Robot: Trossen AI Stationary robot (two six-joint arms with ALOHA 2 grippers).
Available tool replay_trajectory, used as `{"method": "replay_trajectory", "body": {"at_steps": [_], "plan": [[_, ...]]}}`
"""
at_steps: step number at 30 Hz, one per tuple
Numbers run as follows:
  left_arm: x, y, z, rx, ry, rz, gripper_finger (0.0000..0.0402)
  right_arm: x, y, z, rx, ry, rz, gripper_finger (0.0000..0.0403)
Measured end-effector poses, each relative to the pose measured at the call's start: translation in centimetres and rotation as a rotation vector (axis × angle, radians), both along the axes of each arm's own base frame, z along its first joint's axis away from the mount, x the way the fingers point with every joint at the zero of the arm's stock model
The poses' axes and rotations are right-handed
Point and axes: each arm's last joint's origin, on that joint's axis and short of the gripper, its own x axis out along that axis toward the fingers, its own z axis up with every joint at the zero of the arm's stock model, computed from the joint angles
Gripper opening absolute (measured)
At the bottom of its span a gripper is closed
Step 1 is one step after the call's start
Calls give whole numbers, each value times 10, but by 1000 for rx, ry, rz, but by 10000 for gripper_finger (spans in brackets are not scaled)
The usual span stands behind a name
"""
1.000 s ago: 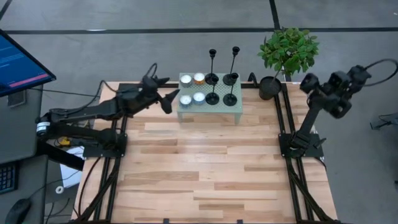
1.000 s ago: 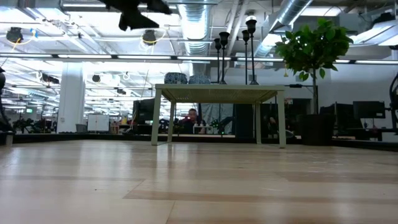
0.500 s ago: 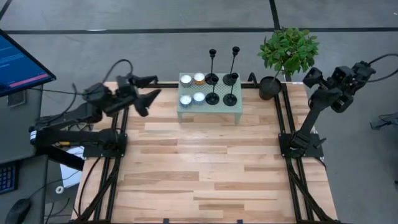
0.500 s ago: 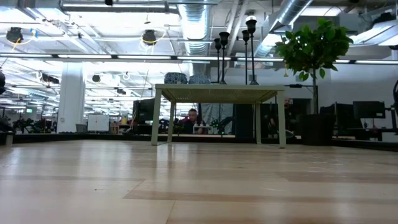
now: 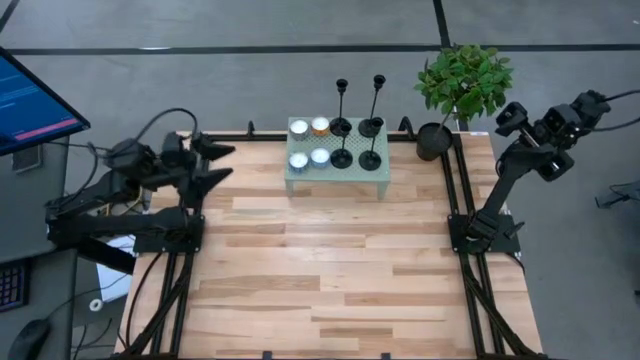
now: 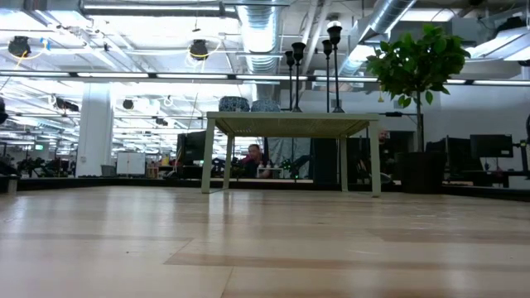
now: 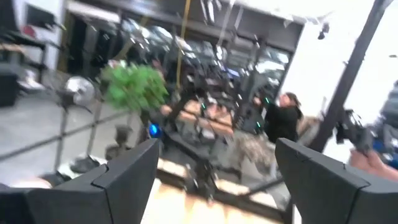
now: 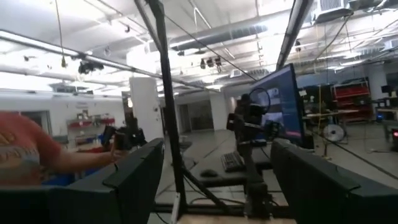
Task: Pick & Place candle stick holders
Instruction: Return to Home Position
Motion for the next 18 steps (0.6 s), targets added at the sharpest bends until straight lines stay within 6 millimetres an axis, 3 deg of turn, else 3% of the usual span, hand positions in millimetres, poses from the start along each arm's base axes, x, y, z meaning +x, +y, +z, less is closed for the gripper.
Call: {"method": "replay_trajectory", "body": {"at_steps": [8,18], "plan": [[15,3,-25,-53,82,-37,316,0,1,-5,-67,27,35,286],[34,7,-65,-153,177,-54,302,14,27,-17,-114,39,139,286]]}}
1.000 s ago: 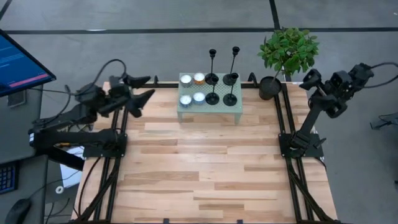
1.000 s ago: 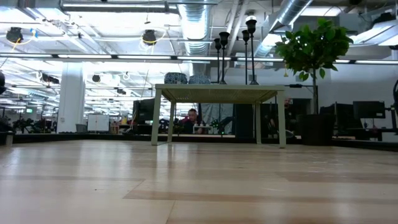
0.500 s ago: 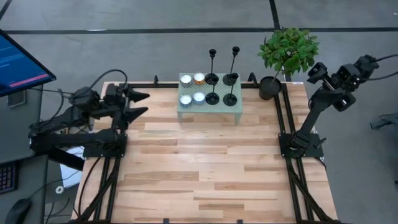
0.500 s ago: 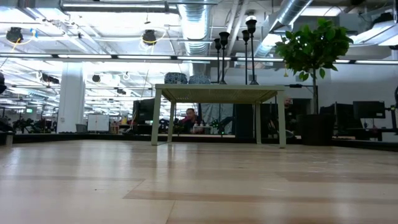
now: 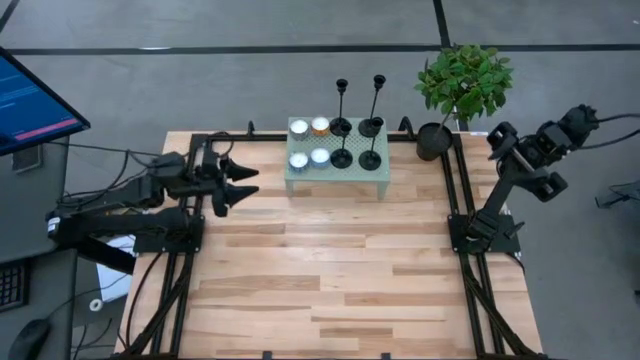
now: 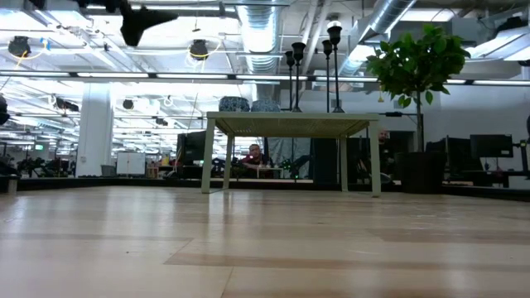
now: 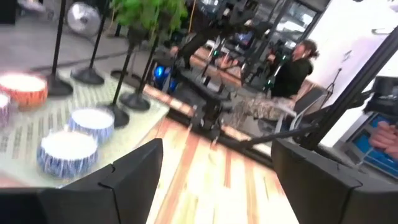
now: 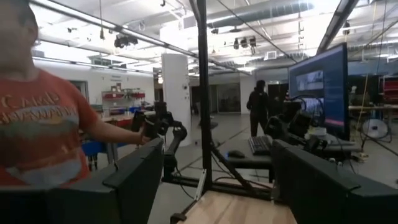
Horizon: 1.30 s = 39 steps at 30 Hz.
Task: Pick & Place candle stick holders
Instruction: Return to Home Position
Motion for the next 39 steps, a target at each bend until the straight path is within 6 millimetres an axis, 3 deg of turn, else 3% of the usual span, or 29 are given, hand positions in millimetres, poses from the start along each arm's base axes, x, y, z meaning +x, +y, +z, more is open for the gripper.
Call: {"method": "replay_trajectory", "body": {"at_steps": [14,27,39], "plan": [[17,3,-47,-31,64,-19,300,36,50,-31,14,30,10,286],[25,5,-93,-46,171,-16,300,80,106,-101,46,33,-44,286],[27,6,-125,-43,246,-26,300,99,126,-158,62,-100,-116,286]]}}
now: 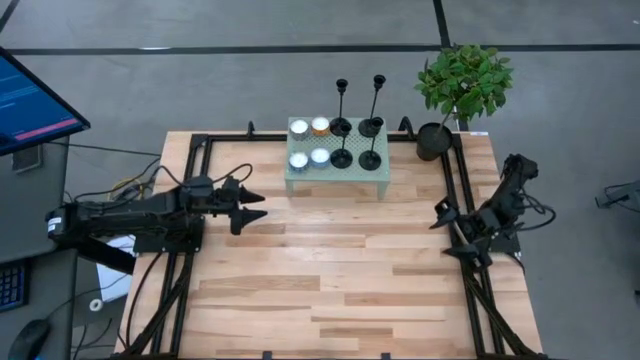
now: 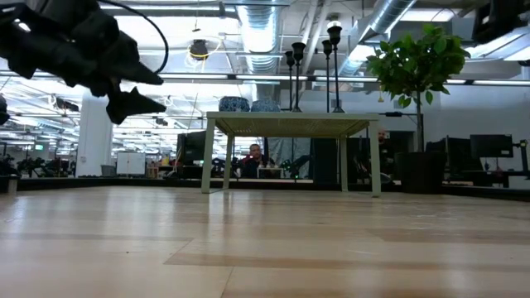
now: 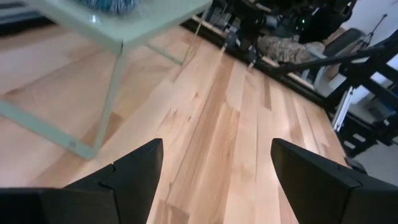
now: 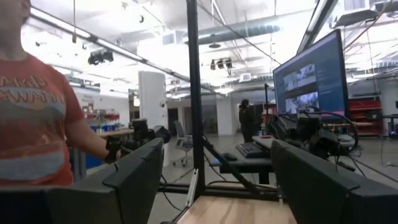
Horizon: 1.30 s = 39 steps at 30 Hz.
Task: Pick & Place candle stick holders
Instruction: Return to Home Position
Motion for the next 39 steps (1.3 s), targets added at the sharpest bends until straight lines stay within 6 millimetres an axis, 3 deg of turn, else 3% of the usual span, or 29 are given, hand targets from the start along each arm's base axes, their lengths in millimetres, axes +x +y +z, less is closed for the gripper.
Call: {"method": "replay_trajectory", "body": {"at_steps": [2,10,20,26,32,35,39], "plan": [[0,0,-6,-6,15,-16,300,1,1,-9,16,-9,0,286],[0,1,-25,-31,25,-12,300,3,0,-11,-8,12,-53,286],[-3,6,-42,-99,-53,-16,300,8,-16,-19,99,203,-565,286],[-6,6,-38,-139,-90,-126,300,9,-19,-20,123,225,-643,286],[-16,0,-18,-100,-256,-329,300,9,-19,-20,122,226,-643,286],[-22,-2,-11,-115,-323,-316,300,9,-19,-20,121,227,-643,286],[-28,1,-7,-161,-392,-150,300,9,-19,-20,121,227,-642,286]]}}
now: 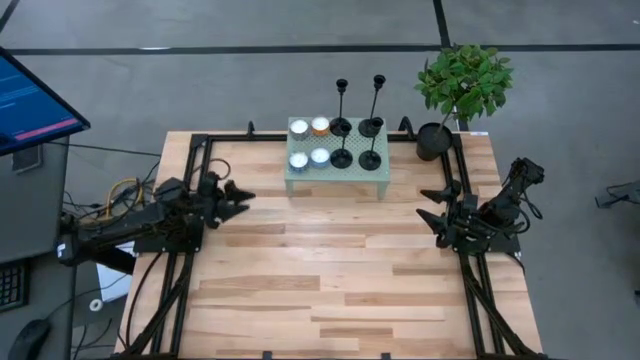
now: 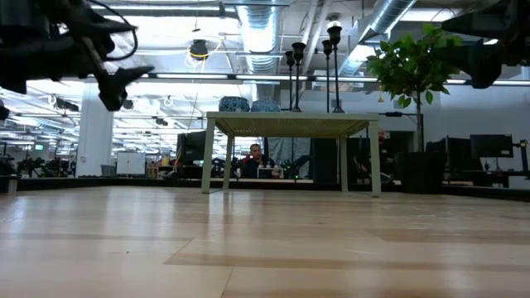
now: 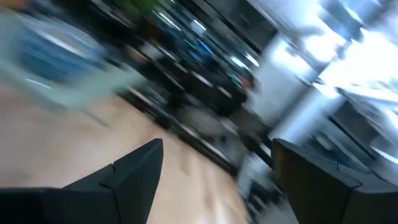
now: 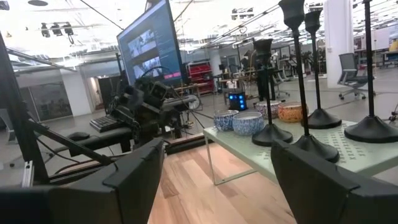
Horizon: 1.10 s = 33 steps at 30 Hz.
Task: Pick & Place candle stick holders
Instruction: Return to Home Position
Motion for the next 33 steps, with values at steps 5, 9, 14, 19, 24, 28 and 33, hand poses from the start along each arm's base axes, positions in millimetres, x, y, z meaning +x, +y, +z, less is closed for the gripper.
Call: {"method": "replay_trajectory", "body": {"at_steps": [5,9,14,19,24,28,33], "plan": [[1,6,-6,-72,42,263,300,0,0,0,0,0,0,286],[5,8,-21,-103,188,471,300,0,0,0,-1,1,0,286],[4,3,-16,-48,173,545,300,0,0,0,-1,1,0,286],[1,-8,-3,121,163,480,300,0,0,0,-1,1,0,286],[2,-19,-11,190,200,224,300,0,0,-1,-3,3,0,286],[4,-21,-22,174,230,175,300,0,0,-1,-4,4,0,286],[5,-21,-28,220,254,179,300,0,0,-1,-5,4,1,286]]}}
